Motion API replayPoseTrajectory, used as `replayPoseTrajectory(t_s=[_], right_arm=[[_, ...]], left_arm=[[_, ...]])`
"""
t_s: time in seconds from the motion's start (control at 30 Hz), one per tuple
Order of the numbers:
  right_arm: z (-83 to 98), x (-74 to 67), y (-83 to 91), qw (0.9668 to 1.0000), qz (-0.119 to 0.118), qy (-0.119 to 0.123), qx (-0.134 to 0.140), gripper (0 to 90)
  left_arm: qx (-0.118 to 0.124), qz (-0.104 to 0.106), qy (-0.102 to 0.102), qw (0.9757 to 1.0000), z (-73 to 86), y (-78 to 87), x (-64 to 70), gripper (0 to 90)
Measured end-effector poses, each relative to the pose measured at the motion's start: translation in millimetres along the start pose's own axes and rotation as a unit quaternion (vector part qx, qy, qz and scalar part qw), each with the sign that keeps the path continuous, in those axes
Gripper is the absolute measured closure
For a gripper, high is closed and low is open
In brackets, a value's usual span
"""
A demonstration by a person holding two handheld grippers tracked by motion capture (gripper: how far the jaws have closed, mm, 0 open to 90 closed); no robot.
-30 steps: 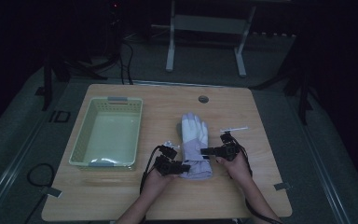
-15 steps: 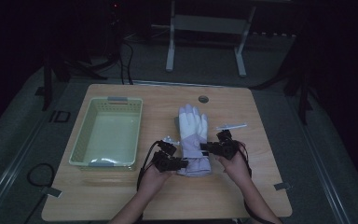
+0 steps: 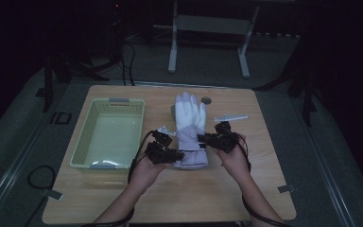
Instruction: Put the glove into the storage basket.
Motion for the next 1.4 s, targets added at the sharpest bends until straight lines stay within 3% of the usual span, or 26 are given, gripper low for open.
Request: replayPoseTrajectory(t_s=[0.33,0.6,0.83,1.2,1.4], right_arm=[[-35.4,-22.3,-8.7,0.9995,0.004,0.031,0.006,78.8],[-66.3,-43.2,-19.7,0.9991,0.0,0.04,0.015,78.8],[-90.7,-69.6,-38.8,0.9985,-0.011,0.05,0.02,78.8],[-113.3,-109.9,-81.5,0.998,-0.032,0.049,0.022,78.8],[-121.7,-130.8,-109.2,0.9978,-0.051,0.039,0.018,78.9]], left_arm=[[-0.003,-0.02,-0.007,0.9998,-8.6,32.9,-15.9,75.0],[-0.004,-0.042,-0.01,0.9991,-14.8,66.5,-34.1,75.1],[-0.014,-0.062,-0.009,0.9979,-12.7,97.9,-58.4,75.1],[-0.026,-0.085,-0.001,0.9961,3.6,134.7,-104.0,75.1],[-0.049,-0.098,0.005,0.994,13.0,154.5,-129.5,75.1]])
Point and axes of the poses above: each handheld gripper's, and its own axes: y roughly backward along the jaws, z roughly out of its underside, x roughly to its right, the point moved 6 cm from there along -y, roughly forward along the jaws, and after that the axes turned 11 degrees about y, right-handed, at the moved point
